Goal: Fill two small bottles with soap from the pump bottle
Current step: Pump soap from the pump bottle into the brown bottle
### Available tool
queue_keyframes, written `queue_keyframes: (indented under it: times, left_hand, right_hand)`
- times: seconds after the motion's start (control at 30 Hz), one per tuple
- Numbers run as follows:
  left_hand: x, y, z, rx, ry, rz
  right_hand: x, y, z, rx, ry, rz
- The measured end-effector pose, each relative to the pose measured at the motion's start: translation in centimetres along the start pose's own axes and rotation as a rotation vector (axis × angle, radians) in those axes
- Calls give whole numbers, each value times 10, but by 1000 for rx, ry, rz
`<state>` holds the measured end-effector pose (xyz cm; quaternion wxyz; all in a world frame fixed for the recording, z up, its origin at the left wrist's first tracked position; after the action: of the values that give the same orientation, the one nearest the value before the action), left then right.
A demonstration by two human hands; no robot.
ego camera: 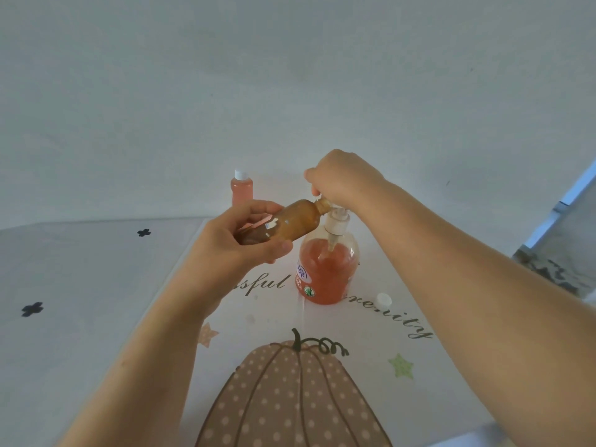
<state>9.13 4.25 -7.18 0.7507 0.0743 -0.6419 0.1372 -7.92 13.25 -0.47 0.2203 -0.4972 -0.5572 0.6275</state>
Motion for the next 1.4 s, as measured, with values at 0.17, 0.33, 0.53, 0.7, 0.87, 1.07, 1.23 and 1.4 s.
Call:
queue_keyframes:
  times: [0.17,0.33,0.53,0.7,0.87,1.07,1.23,1.4]
  left_hand:
    - [3,1,-1,4,3,3]
    - [1,0,1,12,-11,13]
    - [-4,-3,3,-18,-48,57]
    - [-4,-3,3,-22,-44,62]
    - [0,1,0,-9,-8,11]
    - [3,4,-1,9,14,-16]
    - [0,6,0,9,-6,-3]
    - [-7,1,4,-12,-42,-3]
  right_hand:
    - [-5,-5,-3,-7,-24,-75]
    - [-2,-1,0,2,-23,-12]
    - [7,14,8,-25,-23,42]
    - [8,14,7,-13,-22,54]
    - [3,6,3,4,-23,57]
    - [0,-2,3,13,-24,14]
    - [2,3,11,2,-16,88]
    - [7,15,15,-3,-38,77]
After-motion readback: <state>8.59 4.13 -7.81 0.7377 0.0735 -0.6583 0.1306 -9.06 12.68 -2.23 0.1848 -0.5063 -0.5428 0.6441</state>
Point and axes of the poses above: each hand's wrist, its own z-axis towards the middle knuckle, its own y-axis out of the palm, x = y × z, the point moved 3 cm from there along z, towards the middle knuckle, and after that the axes turned 9 degrees about -x, right-handed, at the moved point
